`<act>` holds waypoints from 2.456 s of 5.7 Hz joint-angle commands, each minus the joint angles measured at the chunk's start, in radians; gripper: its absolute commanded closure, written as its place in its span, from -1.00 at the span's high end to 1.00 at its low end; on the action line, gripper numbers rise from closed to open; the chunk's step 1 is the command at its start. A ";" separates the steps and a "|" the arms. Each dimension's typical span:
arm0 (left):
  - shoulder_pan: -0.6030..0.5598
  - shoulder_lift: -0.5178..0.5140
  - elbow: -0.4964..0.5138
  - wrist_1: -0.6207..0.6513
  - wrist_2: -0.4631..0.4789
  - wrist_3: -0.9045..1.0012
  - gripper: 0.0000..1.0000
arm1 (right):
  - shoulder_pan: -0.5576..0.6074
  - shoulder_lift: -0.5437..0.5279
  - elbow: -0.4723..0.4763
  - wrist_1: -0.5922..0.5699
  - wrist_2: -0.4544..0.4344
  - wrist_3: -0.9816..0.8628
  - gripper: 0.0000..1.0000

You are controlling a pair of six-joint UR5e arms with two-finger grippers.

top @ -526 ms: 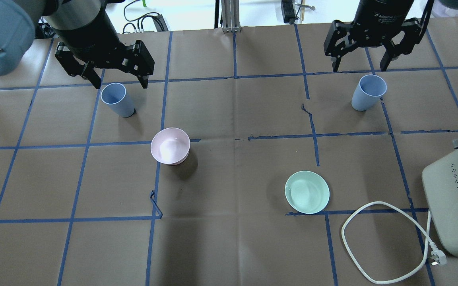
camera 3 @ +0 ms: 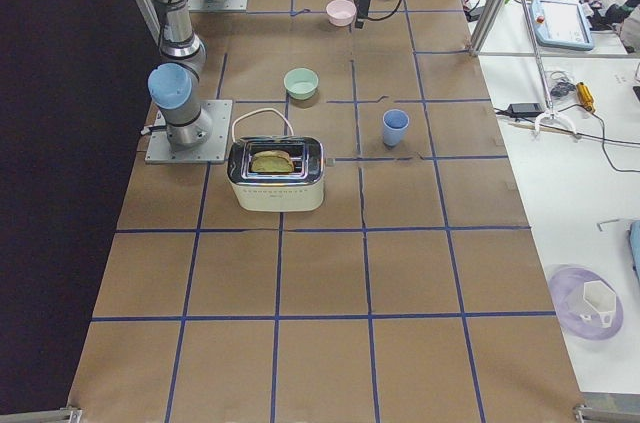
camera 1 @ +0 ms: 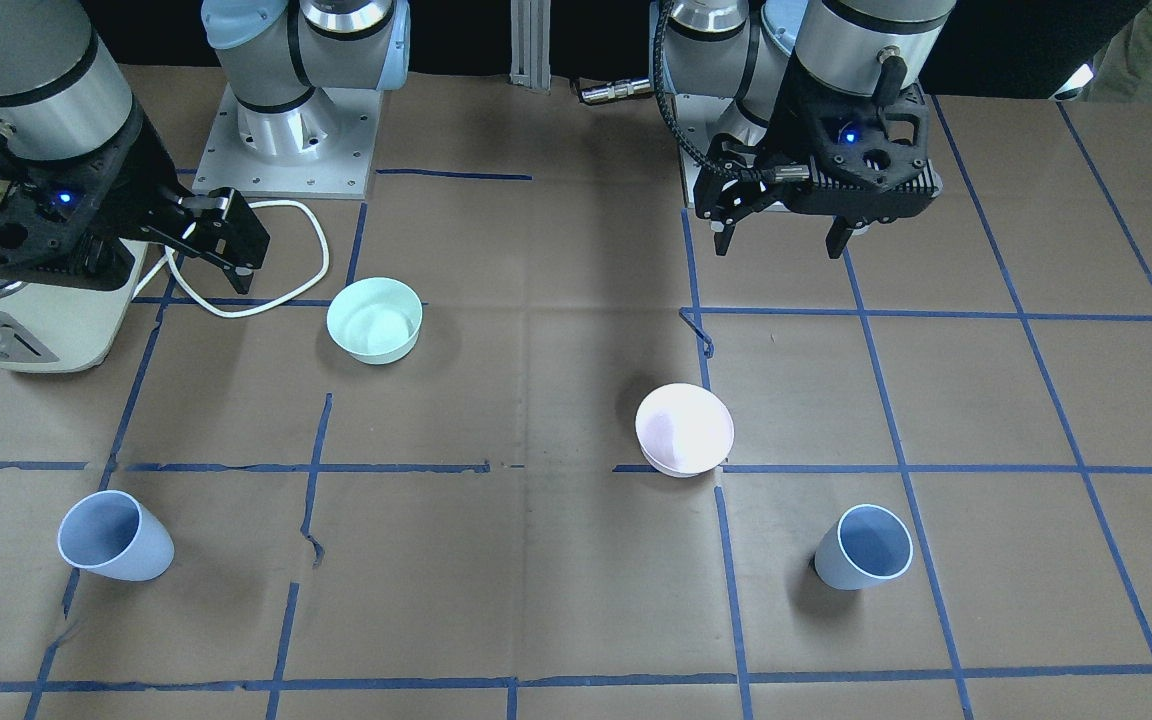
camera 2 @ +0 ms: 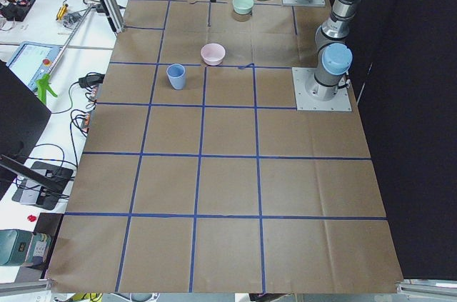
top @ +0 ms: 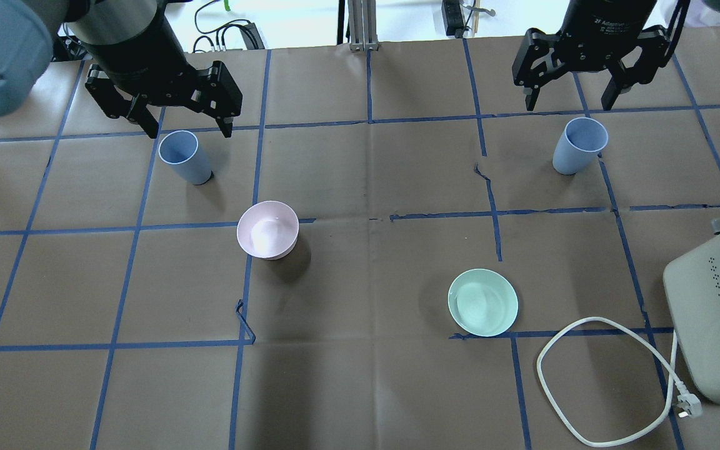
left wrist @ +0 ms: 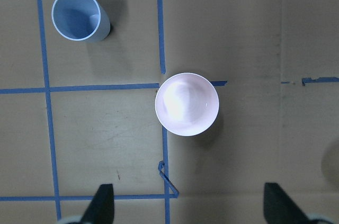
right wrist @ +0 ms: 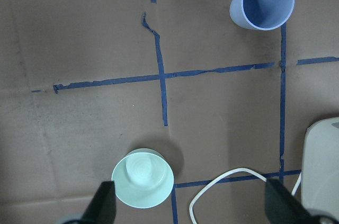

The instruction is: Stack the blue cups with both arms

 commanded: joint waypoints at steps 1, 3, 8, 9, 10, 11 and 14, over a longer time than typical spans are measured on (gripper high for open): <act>0.002 0.001 0.001 -0.004 -0.002 0.003 0.97 | -0.001 -0.001 0.002 -0.008 0.005 -0.009 1.00; 0.051 -0.005 0.013 0.002 -0.002 0.012 0.97 | -0.097 0.064 -0.018 -0.150 0.017 -0.096 1.00; 0.176 -0.299 0.059 0.157 -0.003 0.112 0.97 | -0.276 0.305 -0.115 -0.169 0.012 -0.373 1.00; 0.176 -0.369 0.059 0.248 -0.003 0.112 0.97 | -0.286 0.315 -0.060 -0.199 0.012 -0.373 1.00; 0.176 -0.432 0.058 0.312 -0.003 0.110 0.97 | -0.303 0.315 0.033 -0.319 0.011 -0.376 1.00; 0.176 -0.470 0.036 0.312 -0.002 0.115 0.97 | -0.308 0.315 0.116 -0.448 0.011 -0.376 1.00; 0.176 -0.533 0.026 0.312 -0.002 0.147 0.22 | -0.308 0.348 0.162 -0.517 0.014 -0.371 1.00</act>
